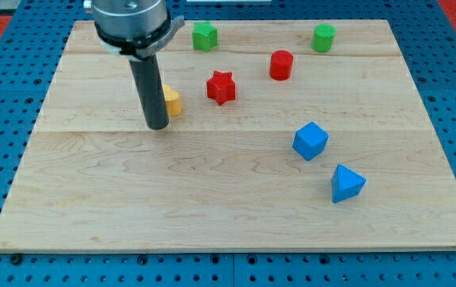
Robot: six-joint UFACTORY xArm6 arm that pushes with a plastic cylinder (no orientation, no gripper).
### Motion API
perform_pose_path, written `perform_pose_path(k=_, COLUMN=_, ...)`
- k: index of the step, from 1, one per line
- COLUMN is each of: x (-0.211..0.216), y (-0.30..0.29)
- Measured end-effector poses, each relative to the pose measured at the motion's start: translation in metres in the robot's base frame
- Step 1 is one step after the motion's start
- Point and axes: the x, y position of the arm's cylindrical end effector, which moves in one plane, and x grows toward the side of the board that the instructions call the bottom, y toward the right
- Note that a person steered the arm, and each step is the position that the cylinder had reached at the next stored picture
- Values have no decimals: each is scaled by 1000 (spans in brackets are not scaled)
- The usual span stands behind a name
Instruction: Slide the blue cube to the top of the blue triangle
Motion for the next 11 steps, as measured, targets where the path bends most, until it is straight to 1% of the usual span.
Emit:
perform_pose_path(k=1, x=6, y=40)
perform_pose_path(k=2, x=6, y=67)
perform_pose_path(k=5, x=6, y=80)
perform_pose_path(k=6, x=6, y=98)
perform_pose_path(k=7, x=16, y=148)
perform_pose_path(k=8, x=29, y=185)
perform_pose_path(k=9, x=29, y=219)
perform_pose_path(k=11, x=28, y=254)
